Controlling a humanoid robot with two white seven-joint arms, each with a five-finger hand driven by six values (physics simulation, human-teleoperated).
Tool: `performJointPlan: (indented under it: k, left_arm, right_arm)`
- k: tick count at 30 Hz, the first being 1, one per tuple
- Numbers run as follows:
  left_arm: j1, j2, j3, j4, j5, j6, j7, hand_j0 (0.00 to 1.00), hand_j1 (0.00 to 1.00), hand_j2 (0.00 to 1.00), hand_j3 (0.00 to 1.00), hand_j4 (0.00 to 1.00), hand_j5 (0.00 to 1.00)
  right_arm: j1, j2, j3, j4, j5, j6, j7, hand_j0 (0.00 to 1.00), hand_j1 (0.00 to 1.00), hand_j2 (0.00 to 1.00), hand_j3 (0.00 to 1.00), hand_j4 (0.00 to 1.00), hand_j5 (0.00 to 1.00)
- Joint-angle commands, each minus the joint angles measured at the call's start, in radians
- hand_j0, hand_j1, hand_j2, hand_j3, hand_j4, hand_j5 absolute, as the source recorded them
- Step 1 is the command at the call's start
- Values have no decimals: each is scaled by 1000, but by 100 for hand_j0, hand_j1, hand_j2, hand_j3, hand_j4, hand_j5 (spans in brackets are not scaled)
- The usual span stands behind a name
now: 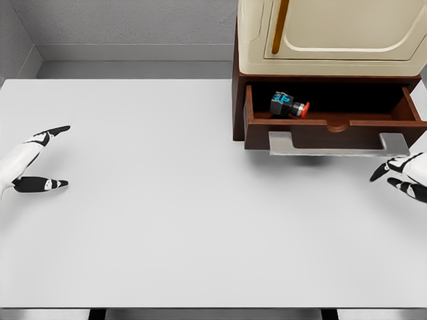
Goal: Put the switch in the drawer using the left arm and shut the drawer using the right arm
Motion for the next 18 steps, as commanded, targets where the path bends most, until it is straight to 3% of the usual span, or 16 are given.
performJointPlan:
  k: [1, 5, 9, 12, 18]
  left_arm:
    - [0, 1, 0, 0, 9, 2, 0, 100, 100, 100, 100, 100, 100]
    - [0, -1, 1, 0, 12, 2, 0, 100, 100, 100, 100, 100, 100]
    - [0, -1, 1, 0, 14, 2, 1, 100, 100, 100, 100, 100, 100]
    - [0, -1, 3, 0, 14, 2, 0, 100, 100, 100, 100, 100, 100]
    - [0, -2, 3, 0, 15, 2, 1, 100, 100, 100, 100, 100, 100]
  right_arm:
    - [-9, 0, 35, 37, -14, 3, 0, 51, 51, 51, 51, 51, 51]
    - [-74, 23, 79, 76, -15, 3, 0, 51, 51, 51, 51, 51, 51]
    - [-89, 44, 86, 74, -6, 3, 6, 51, 51, 51, 51, 51, 51]
    - [-147, 44, 152, 97, -5, 3, 7, 51, 51, 51, 51, 51, 51]
    - [-178, 70, 156, 120, 0, 3, 9, 52, 52, 52, 52, 52, 52]
